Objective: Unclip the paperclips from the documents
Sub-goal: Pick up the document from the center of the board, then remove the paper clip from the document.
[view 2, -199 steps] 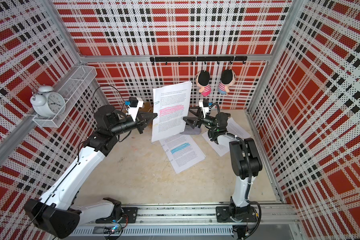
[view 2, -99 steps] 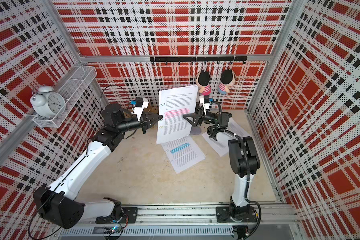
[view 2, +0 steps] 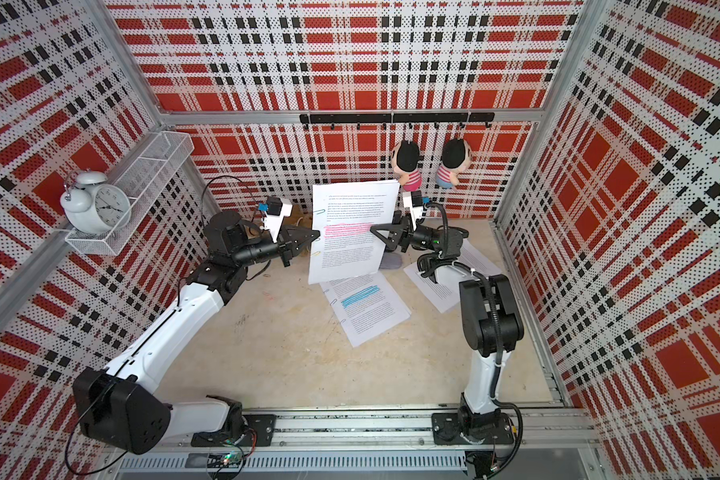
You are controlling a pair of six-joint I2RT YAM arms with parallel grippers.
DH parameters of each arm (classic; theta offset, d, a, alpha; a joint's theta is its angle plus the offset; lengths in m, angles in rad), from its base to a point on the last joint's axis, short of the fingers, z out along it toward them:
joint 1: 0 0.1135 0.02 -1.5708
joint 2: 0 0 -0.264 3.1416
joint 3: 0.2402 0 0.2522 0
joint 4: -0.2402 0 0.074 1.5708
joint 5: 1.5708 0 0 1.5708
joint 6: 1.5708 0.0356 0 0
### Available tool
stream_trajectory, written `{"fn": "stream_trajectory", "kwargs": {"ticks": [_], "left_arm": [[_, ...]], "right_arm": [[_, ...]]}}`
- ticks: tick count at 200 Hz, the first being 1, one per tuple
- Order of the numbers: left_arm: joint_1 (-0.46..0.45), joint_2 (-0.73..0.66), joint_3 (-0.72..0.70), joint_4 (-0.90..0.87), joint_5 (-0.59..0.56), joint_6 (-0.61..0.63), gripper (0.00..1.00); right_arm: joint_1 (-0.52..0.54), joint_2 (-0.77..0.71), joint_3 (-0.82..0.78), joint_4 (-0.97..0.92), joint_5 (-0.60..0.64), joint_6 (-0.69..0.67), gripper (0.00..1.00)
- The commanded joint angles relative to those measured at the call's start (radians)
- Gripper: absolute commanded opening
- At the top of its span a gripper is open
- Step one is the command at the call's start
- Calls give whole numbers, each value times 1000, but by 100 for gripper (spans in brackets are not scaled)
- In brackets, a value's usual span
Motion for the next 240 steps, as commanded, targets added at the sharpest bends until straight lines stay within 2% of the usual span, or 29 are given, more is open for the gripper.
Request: {"fn": "stream_trajectory", "kwargs": {"ticks": [1,29,43,83,92,124,137,215,240], "left_arm": [[3,-11,-21,58,-16,-16,0],[1,-12,-28,64,-23,-20,0],[0,-12,-28,64,-22,-21,0],[-4,-2,-4,34,-32,-6,0],[-5,1,5,33,-34,-6,7],[-6,22,45,31,-33,-9,19],[-6,32,66,32,-34,-9,21],[-3,90,180,20,-11,-9,21],[-1,93,181,21,-3,-9,13]], "right_arm": [[-7,-45,12,7,-13,22,44],[-7,-47,25,-8,-27,39,25],[-7,-50,25,-42,-19,40,0],[-7,-72,14,-86,-14,39,0],[-7,-82,13,-104,-15,32,0],[-7,-103,2,-141,-21,21,0],[-7,-104,-1,-141,-26,28,0],[-7,-119,-17,-200,-50,-9,0],[-6,-115,-11,-206,-50,-10,0]]}}
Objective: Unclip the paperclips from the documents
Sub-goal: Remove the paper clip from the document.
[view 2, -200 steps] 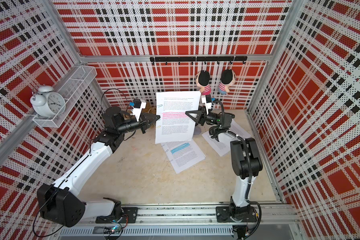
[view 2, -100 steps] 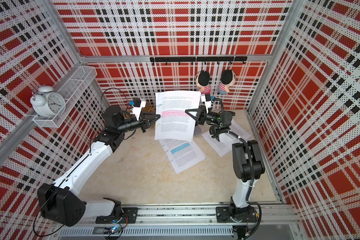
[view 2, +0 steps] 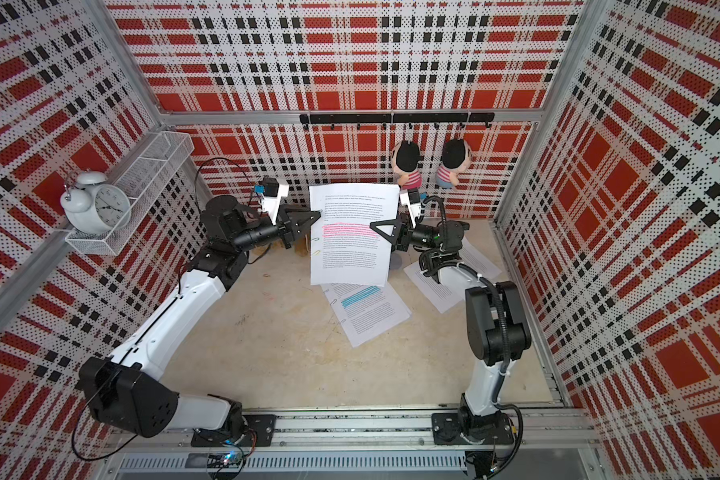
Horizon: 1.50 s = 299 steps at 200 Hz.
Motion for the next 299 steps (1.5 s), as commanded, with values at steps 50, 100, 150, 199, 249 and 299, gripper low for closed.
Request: {"fn": "stream_trajectory", "kwargs": {"ticks": [50,100,150,199,249,299], "left_arm": [[39,0,-1,-6,28,-3,7],[80,-10,-9,1,43,-13,0],[114,-34,-44,17,53,-39,0],[155,-63,-83,33,54,-57,0],[172,-98,-141,86,48,-98,0],[194,-123,-170,100,48,-113,0]], "right_arm": [[-7,-30,7,1,-13,-6,0],[-19,-22,-6,-50,6,-51,0],[-47,-70,-25,-301,64,-232,0],[-83,-78,-58,-283,75,-203,0],[-92,-84,-76,-274,96,-185,0],[-110,-92,-98,-243,97,-156,0]]}}
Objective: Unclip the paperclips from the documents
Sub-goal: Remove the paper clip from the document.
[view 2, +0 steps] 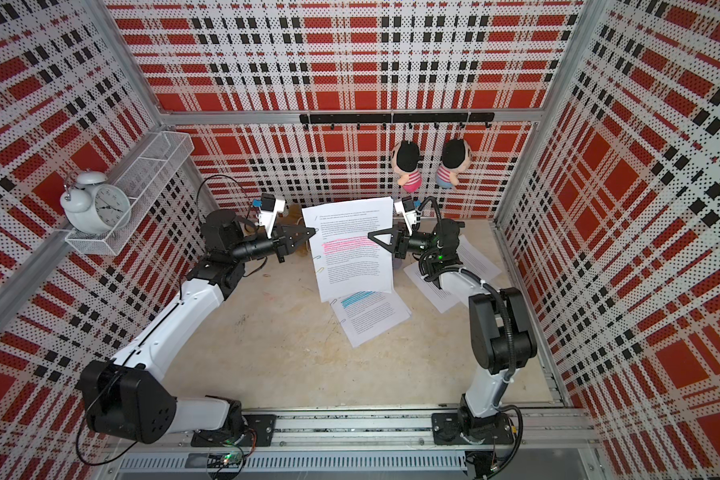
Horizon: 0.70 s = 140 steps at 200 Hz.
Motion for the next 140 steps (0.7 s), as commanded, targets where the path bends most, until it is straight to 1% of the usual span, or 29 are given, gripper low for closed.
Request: {"fn": "stream_trajectory", "kwargs": {"ticks": [1,55,140], "left_arm": [[105,-79,-7,67,-65,-17,0],[149,-98,-22,71,-47,-29,0],[173,-106,-28,72,-28,-37,0]], "right_arm": [[-113,-25,-24,7,111,26,0],[-135,-29,-41,7,110,30,0],[-141,-18,-63,17,107,39,0]]}}
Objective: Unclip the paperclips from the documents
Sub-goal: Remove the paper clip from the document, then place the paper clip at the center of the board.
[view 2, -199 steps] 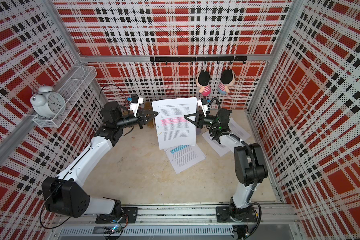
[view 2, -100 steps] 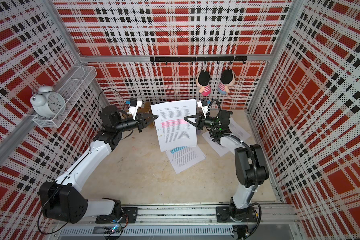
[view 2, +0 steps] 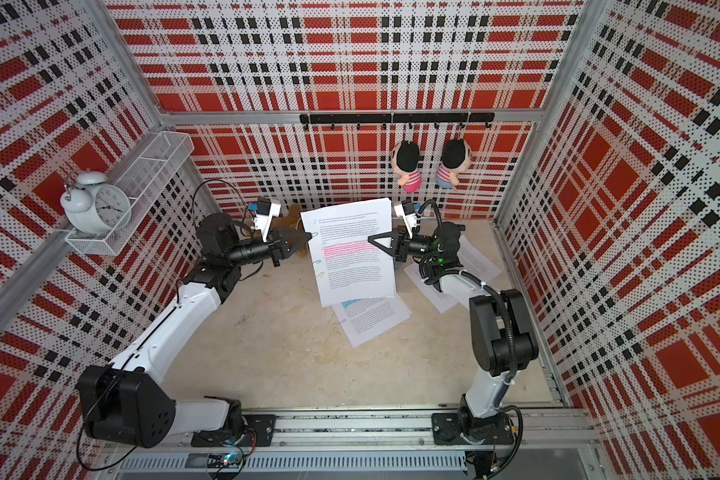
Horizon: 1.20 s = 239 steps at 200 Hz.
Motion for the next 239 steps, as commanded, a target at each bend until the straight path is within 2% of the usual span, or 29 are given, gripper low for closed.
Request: {"fn": "stream_trajectory", "kwargs": {"ticks": [1,33,79,96,114,146,158,177,203,223,239], "left_arm": [[133,-82,12,66,-85,-8,0],[142,-82,-1,117,-66,-55,0],[146,-84,-12,114,-66,-55,0],[141,-82,-14,72,-83,-34,0],[117,-67,-4,-50,-134,28,0],[48,2,-11,-255,-306,-7,0],[36,39,-24,-312,-388,-97,0],[38,94,-74,-357,-456,-267,0],[5,128,-161,-362,-596,-353,0],[1,164,-217,-364,-651,-418,0],[4,201,-248,-370,-685,-454,0]], "right_arm": [[-141,-4,-26,-12,121,15,0],[-143,-15,-27,-63,118,-28,0],[-147,-16,-28,-76,103,-33,0],[-147,-19,-27,-94,98,-43,0],[-144,-34,-21,-160,102,-86,0],[-116,-89,-6,-373,159,-235,0],[-101,-108,16,-508,204,-296,0],[-66,-123,77,-750,282,-425,0],[6,-129,187,-1065,426,-571,0],[54,-140,230,-1198,544,-590,0],[77,-143,249,-1261,627,-549,0]]}}
